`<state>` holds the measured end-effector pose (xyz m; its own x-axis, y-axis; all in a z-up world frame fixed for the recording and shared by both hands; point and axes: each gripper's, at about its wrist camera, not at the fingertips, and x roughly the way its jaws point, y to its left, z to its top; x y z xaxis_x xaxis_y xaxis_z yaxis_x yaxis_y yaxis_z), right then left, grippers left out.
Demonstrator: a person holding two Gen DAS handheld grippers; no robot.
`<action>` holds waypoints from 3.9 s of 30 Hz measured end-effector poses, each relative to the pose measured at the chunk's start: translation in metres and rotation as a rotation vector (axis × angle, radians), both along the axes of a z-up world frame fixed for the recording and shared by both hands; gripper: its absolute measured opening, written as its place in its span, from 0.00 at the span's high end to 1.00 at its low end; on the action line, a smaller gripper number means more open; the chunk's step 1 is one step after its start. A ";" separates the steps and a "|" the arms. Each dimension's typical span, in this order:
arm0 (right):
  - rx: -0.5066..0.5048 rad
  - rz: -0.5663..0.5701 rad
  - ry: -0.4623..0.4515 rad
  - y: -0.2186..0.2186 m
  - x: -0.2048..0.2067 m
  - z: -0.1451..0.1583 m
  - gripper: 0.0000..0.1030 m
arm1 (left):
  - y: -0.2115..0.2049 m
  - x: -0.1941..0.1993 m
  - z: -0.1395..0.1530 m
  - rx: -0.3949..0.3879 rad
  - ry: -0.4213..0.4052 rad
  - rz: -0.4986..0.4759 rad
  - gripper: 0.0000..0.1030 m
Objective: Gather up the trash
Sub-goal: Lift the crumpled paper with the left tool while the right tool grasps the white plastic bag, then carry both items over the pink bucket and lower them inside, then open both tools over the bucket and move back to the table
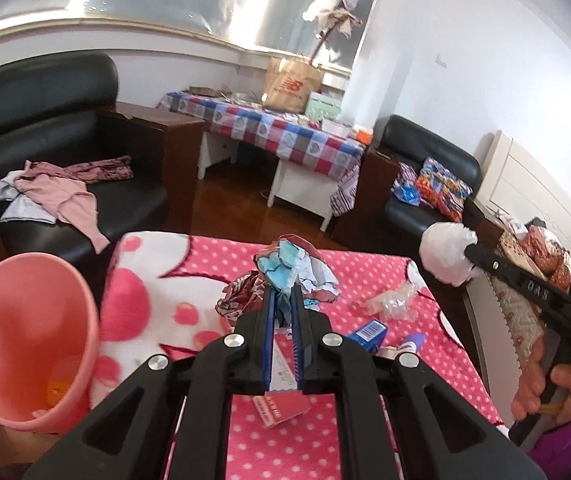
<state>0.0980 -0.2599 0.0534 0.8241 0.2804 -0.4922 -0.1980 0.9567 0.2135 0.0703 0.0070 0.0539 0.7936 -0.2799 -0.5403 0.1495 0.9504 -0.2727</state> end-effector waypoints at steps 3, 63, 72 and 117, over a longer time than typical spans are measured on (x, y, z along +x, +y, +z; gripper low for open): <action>0.005 0.053 0.000 0.023 -0.002 0.001 0.93 | 0.015 -0.007 0.003 0.002 -0.010 0.044 0.93; -0.210 0.527 0.322 0.359 0.012 -0.103 0.80 | 0.228 -0.064 -0.084 0.099 0.226 0.528 0.83; -0.181 0.522 0.297 0.351 0.007 -0.094 0.74 | 0.225 -0.071 -0.074 0.100 0.198 0.528 0.74; -0.097 0.054 0.180 0.058 -0.012 -0.040 0.74 | 0.025 0.005 -0.033 0.125 0.127 0.074 0.69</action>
